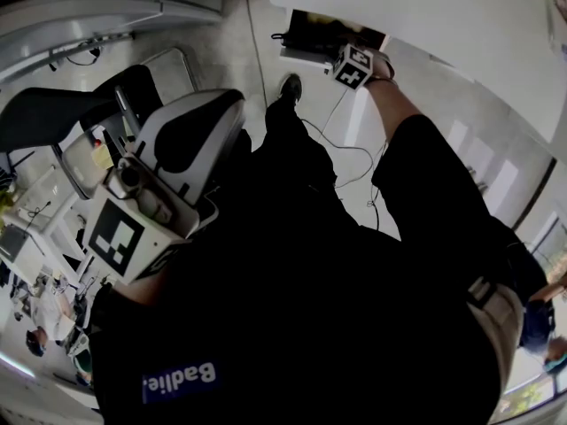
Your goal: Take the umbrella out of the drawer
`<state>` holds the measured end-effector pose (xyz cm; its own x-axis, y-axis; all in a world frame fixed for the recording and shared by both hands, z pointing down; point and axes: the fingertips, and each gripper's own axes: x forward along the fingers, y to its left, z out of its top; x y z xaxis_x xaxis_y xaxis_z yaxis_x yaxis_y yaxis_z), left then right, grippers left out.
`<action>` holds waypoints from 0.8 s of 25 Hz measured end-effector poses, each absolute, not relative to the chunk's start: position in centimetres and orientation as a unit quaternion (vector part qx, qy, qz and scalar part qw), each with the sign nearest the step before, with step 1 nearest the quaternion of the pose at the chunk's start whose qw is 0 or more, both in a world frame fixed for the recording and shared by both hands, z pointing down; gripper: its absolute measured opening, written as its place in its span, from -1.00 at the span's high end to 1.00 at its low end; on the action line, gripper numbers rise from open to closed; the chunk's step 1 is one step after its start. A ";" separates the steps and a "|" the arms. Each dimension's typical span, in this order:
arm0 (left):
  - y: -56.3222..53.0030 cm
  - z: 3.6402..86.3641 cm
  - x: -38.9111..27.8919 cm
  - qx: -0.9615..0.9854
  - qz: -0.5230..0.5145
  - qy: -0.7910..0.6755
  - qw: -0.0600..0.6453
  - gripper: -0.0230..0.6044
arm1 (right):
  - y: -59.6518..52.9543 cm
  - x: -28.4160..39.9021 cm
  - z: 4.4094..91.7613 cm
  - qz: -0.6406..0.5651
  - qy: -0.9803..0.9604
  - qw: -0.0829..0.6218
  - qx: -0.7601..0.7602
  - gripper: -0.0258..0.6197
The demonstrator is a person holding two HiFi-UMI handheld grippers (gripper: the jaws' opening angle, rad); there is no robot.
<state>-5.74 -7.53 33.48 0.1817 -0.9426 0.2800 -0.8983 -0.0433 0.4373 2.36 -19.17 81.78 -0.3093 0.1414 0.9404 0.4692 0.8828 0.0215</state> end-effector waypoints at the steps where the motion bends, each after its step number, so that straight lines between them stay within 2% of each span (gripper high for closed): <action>1: -7.6 33.7 -5.8 0.720 -0.042 -0.639 0.269 0.92 | -19.2 2.4 82.2 -0.157 -0.791 0.558 -0.198 0.29; 10: -7.4 35.0 -6.8 0.704 -0.037 -0.649 0.286 0.92 | -19.3 2.2 85.9 -0.205 -0.751 0.576 -0.249 0.12; 20: -6.3 36.7 -7.3 0.692 -0.026 -0.649 0.314 0.92 | -19.5 0.9 88.3 -0.250 -0.700 0.600 -0.297 0.05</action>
